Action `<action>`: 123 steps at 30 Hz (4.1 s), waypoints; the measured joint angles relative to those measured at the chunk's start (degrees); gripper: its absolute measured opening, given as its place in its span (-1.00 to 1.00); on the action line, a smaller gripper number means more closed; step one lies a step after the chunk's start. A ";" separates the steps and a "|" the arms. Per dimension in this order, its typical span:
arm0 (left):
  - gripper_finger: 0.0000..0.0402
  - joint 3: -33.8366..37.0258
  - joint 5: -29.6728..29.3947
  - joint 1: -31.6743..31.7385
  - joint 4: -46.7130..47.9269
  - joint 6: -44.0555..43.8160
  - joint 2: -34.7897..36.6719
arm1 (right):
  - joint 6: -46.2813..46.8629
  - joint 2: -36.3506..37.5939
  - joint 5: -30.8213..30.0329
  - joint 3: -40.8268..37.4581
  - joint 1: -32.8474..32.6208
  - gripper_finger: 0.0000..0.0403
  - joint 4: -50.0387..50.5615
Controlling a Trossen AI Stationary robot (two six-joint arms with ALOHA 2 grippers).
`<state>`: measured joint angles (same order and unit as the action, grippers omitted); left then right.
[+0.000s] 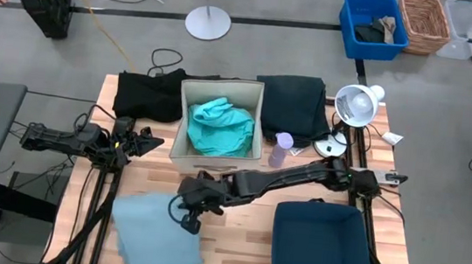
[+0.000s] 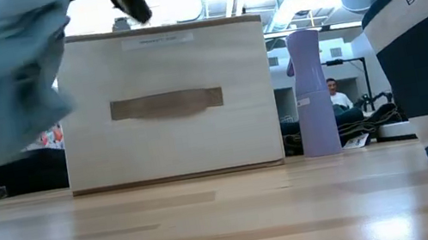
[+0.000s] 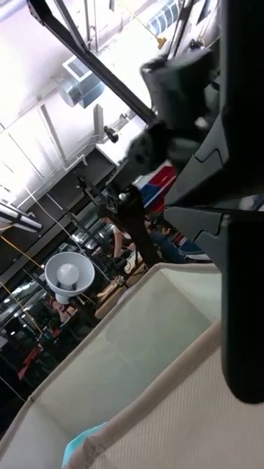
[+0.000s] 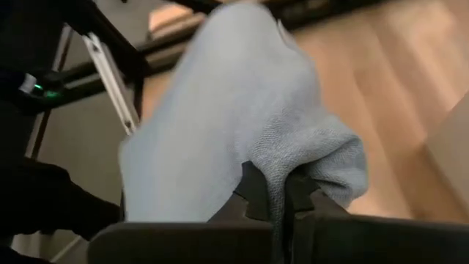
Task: Sort clothes
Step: Put the blue pants into the laundry organizer
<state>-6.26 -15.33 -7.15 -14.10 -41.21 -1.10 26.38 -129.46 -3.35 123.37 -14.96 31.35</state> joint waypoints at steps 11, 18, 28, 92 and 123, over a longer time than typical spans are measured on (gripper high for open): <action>-0.95 0.00 -0.04 0.00 -6.01 3.44 -0.02 | -8.47 9.32 -1.34 0.00 0.07 -1.00 -0.15; -0.95 0.00 -0.07 -0.01 -7.09 3.93 -0.01 | -13.53 15.08 -1.92 0.06 0.08 -1.00 -0.49; -0.95 0.02 -0.39 0.02 -13.38 6.78 -0.02 | -24.10 24.73 -7.70 0.09 0.21 -1.00 -1.65; -0.95 0.02 -0.45 -0.01 -16.64 7.37 -0.02 | -0.79 22.24 -26.57 0.13 17.99 -0.97 2.08; -0.95 0.02 -0.44 0.00 -16.21 7.48 -0.02 | -1.02 23.18 -27.32 5.43 17.61 0.45 15.29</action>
<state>-6.24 -15.77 -7.15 -30.31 -33.74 -1.13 25.35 -106.28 -30.67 128.80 2.65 46.64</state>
